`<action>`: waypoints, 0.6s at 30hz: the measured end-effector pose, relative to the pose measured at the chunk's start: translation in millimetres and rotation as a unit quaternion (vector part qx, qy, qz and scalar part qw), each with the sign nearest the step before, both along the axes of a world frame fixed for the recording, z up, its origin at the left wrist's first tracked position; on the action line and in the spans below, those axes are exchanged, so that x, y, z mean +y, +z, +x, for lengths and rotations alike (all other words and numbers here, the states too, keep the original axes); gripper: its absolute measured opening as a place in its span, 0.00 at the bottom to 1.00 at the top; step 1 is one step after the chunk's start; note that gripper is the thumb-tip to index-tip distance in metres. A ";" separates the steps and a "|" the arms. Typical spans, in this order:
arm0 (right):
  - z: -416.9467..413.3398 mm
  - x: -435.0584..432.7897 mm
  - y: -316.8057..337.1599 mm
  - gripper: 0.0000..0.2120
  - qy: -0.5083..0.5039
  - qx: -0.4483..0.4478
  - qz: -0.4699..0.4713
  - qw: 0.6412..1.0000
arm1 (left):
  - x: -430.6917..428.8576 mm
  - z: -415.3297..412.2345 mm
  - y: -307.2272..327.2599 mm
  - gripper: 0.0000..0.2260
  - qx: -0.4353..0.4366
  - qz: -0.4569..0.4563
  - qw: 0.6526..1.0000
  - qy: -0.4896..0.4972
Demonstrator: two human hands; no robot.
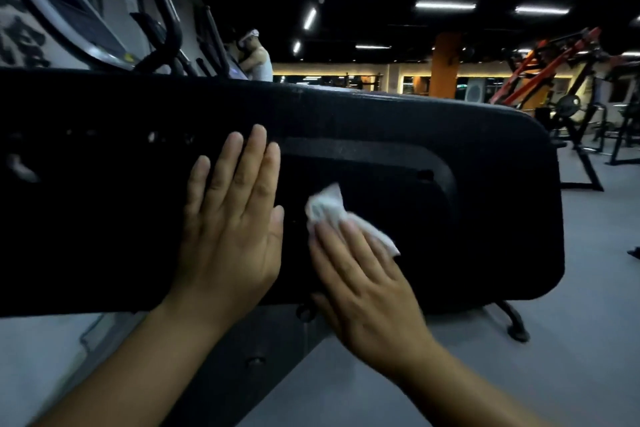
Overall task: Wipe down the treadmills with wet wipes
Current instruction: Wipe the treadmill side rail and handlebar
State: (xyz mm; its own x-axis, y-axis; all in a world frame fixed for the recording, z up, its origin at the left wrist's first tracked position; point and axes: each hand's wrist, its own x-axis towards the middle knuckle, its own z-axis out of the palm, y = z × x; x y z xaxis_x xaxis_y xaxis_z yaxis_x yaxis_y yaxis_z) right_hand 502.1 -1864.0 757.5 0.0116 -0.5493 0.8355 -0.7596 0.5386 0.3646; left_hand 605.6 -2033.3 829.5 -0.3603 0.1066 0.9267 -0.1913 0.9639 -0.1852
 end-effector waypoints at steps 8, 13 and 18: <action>-0.5 -18.7 20.3 0.32 0.020 -0.050 -0.100 0.994 | -2.6 -8.9 -27.4 0.26 0.001 -0.072 0.996 0.058; -44.5 48.4 7.1 0.31 0.015 0.008 -0.015 1.000 | -1.4 -10.2 -29.0 0.28 0.000 -0.076 0.994 0.075; -40.8 35.4 62.1 0.30 0.046 -0.096 -0.194 0.975 | 16.1 -17.7 -28.0 0.29 0.007 -0.046 0.996 0.075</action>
State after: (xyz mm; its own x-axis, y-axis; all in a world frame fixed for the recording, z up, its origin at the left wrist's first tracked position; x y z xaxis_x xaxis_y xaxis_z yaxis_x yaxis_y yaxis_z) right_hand 461.4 -1828.5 819.6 -0.1309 -0.1946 0.9721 -0.8453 0.5342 -0.0069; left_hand 587.9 -2017.2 801.5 -0.3649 0.1367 0.9209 -0.3346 0.9038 -0.2667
